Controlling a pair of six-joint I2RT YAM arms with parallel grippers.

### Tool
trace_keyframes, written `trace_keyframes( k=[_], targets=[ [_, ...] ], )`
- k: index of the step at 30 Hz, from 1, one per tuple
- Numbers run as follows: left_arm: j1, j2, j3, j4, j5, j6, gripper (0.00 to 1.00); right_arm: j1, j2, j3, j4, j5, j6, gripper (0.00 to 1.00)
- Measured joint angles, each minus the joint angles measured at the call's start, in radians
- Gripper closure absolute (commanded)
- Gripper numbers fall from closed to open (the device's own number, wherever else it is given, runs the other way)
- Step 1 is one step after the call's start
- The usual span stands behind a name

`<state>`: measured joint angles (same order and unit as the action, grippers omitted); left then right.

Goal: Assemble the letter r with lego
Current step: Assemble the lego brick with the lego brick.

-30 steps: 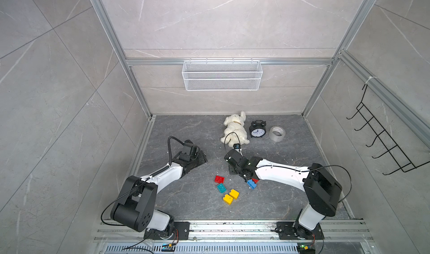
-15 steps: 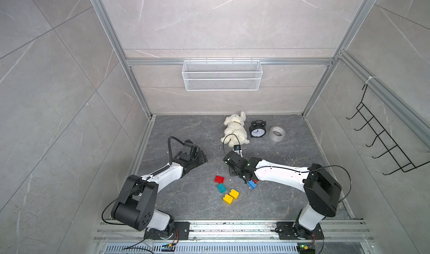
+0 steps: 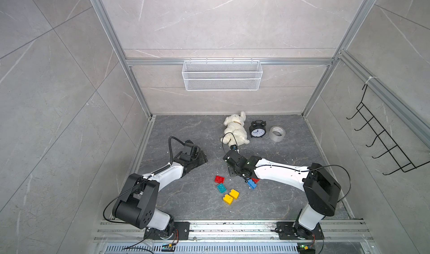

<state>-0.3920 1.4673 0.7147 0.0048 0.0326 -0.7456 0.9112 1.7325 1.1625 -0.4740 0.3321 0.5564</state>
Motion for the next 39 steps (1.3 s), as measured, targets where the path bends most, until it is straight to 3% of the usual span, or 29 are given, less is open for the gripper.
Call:
trace_keyframes(
  k=[39],
  targets=[
    [0.000, 0.039, 0.007, 0.004, 0.004, 0.000, 0.30, -0.023, 0.041, 0.109, -0.214, -0.049, 0.048, 0.67]
  ],
)
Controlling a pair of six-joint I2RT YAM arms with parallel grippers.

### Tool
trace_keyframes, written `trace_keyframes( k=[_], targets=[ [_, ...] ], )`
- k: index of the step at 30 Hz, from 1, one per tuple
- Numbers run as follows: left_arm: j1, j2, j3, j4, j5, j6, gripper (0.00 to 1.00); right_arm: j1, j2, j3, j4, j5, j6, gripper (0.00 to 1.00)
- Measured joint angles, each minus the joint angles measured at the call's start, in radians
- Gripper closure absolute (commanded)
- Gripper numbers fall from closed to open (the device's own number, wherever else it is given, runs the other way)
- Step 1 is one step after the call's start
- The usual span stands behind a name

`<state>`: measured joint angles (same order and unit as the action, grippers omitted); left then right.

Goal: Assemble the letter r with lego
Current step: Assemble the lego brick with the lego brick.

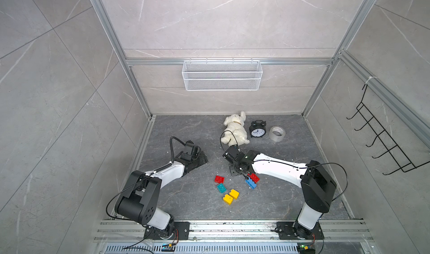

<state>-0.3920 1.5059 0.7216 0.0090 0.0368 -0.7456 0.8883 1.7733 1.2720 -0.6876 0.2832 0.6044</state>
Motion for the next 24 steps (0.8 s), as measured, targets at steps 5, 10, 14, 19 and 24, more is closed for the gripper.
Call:
trace_keyframes(
  k=[5, 10, 14, 19, 24],
  targets=[
    [0.000, 0.002, 0.000, 0.000, 0.000, 0.000, 0.30, -0.014, -0.001, 0.008, -0.005, -0.014, -0.021, 0.67],
    [0.000, 0.002, 0.000, 0.000, 0.000, 0.000, 0.30, -0.033, -0.003, 0.030, -0.003, -0.053, -0.080, 0.67],
    [0.000, 0.002, 0.000, 0.000, 0.000, 0.000, 0.30, -0.050, -0.031, 0.032, 0.012, -0.119, -0.158, 0.67],
    [0.000, 0.002, 0.000, -0.001, 0.000, 0.000, 0.30, -0.085, -0.048, 0.069, -0.008, -0.193, -0.245, 0.68],
    [0.000, 0.002, 0.000, -0.001, 0.000, 0.000, 0.30, -0.098, -0.048, 0.090, -0.027, -0.226, -0.303, 0.68]
  ],
)
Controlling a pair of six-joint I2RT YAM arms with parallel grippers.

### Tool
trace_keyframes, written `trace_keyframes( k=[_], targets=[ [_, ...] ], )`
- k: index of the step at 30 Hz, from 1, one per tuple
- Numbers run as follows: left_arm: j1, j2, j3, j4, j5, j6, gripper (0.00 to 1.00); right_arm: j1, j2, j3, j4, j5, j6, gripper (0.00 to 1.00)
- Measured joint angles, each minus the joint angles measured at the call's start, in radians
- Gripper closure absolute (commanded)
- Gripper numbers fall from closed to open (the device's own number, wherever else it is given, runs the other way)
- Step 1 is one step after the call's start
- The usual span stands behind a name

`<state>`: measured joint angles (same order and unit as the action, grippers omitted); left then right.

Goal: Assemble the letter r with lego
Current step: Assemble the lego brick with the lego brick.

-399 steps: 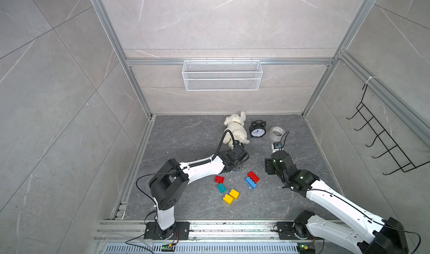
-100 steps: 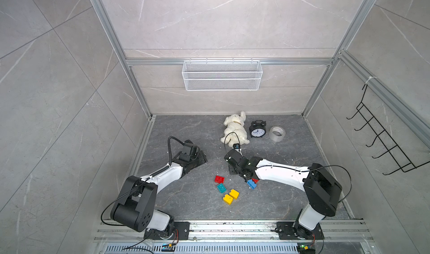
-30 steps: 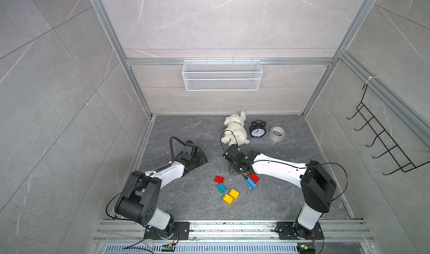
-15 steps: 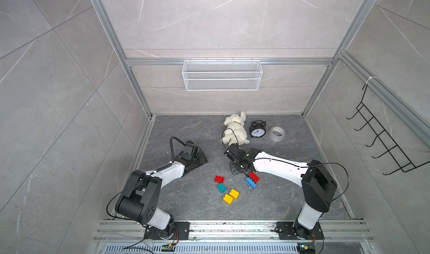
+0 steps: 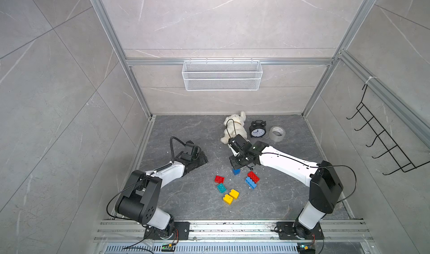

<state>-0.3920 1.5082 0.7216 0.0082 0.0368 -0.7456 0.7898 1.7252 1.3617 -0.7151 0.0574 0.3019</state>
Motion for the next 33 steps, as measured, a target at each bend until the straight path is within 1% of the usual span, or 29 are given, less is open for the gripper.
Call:
trace_keyframes(
  k=[5, 11, 23, 33],
  targets=[
    [0.000, 0.000, 0.000, 0.000, 0.000, 0.000, 0.30, -0.015, 0.003, 0.001, -0.030, -0.016, -0.023, 0.68],
    [0.000, 0.000, 0.000, 0.000, 0.000, 0.000, 0.30, -0.017, 0.036, 0.018, -0.053, -0.002, -0.019, 0.68],
    [0.000, 0.001, 0.000, 0.000, 0.000, 0.000, 0.30, -0.017, 0.085, 0.026, -0.047, -0.001, 0.012, 0.68],
    [0.000, 0.014, 0.006, 0.000, 0.004, 0.000, 0.30, -0.017, 0.089, 0.026, -0.033, 0.010, 0.019, 0.68]
  ],
)
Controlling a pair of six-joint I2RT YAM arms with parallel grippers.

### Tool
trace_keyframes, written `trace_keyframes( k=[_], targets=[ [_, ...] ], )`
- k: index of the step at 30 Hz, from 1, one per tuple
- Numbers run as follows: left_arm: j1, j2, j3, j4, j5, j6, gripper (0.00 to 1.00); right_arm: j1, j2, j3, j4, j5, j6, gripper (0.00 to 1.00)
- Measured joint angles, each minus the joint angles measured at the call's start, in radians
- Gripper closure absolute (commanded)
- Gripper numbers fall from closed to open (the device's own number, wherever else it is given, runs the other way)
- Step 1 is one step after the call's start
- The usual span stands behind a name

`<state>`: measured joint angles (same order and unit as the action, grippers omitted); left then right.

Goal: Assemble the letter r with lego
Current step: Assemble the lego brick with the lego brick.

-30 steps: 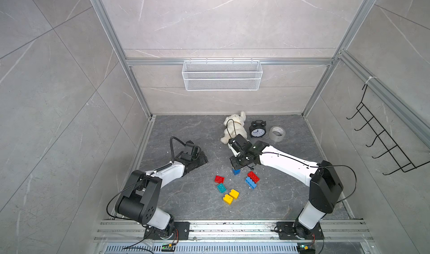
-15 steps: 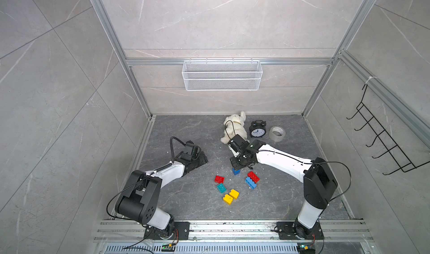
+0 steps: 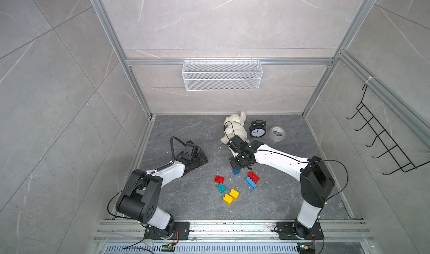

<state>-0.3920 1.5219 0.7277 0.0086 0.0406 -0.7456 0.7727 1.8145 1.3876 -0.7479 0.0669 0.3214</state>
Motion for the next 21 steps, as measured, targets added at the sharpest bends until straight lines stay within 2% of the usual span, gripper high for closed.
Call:
trace_keyframes(
  k=[21],
  targets=[
    [0.000, 0.016, 0.013, 0.000, 0.015, 0.000, 0.30, 0.000, 0.010, -0.035, 0.056, 0.026, 0.022, 0.68]
  ],
)
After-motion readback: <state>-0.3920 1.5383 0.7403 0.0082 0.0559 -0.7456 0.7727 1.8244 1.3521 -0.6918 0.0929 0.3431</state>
